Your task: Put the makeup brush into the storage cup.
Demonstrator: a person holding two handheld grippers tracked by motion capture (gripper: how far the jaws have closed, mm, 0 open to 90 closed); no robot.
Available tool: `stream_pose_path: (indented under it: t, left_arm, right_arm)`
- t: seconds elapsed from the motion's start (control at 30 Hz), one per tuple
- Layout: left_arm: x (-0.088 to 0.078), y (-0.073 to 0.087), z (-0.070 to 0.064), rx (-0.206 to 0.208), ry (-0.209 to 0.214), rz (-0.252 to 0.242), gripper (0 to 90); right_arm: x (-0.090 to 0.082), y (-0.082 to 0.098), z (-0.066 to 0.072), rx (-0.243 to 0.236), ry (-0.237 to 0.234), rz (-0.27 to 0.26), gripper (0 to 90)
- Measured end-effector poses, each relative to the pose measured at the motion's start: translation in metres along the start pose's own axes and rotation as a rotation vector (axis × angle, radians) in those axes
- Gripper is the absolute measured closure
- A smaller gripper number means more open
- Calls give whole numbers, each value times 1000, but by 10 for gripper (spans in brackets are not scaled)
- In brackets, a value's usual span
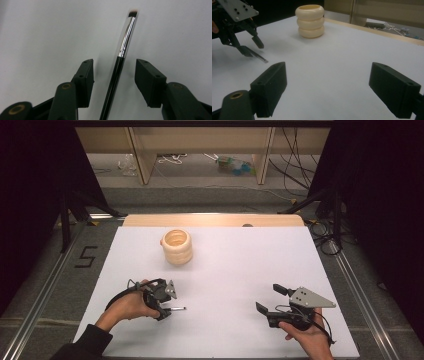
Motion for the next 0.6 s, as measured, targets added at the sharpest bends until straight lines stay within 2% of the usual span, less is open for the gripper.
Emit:
stream_pose_path:
  t: [0.03,0.13,0.17,0.2,0.3,0.4,0.43,0.47,0.5,0.53,0.57,0.6]
  left_arm:
    - [0,0,0,6,20,18,520]
    - [1,0,0,7,22,24,533]
    - [1,0,0,14,21,28,542]
    - [2,0,0,27,25,36,559]
    - [3,1,0,25,21,42,575]
    - [3,0,-2,25,34,44,603]
    - [4,0,-5,4,49,48,603]
    - [3,0,-5,3,58,56,619]
    - [3,0,-5,3,58,56,627]
    - [4,-2,-1,38,45,59,635]
    - [4,-2,-1,38,45,59,646]
    - [4,-1,-5,0,67,63,655]
  right_arm:
    - [-2,1,-1,-9,7,21,159]
    - [-2,1,-1,-10,7,22,159]
    - [0,0,0,0,-3,5,159]
    - [0,0,0,-11,1,-2,159]
    - [-2,0,0,-8,8,18,159]
    - [-1,1,0,-13,9,20,159]
    - [-1,0,0,-15,7,15,159]
    - [0,-1,-1,-32,9,1,159]
    - [0,0,0,-21,7,10,159]
    - [0,0,0,-15,5,15,159]
    - [0,0,0,-15,5,15,159]
    - [-1,0,0,-15,5,15,159]
Point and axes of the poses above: each handheld gripper's, and its own axes: x roughly forward along the jaws, y roughly out of its underside, z roughly to its left, the point moved 6 cm from there along x, roughly forward along the jaws, and after that the axes turned 1 degree about y, right-handed, at the moved point
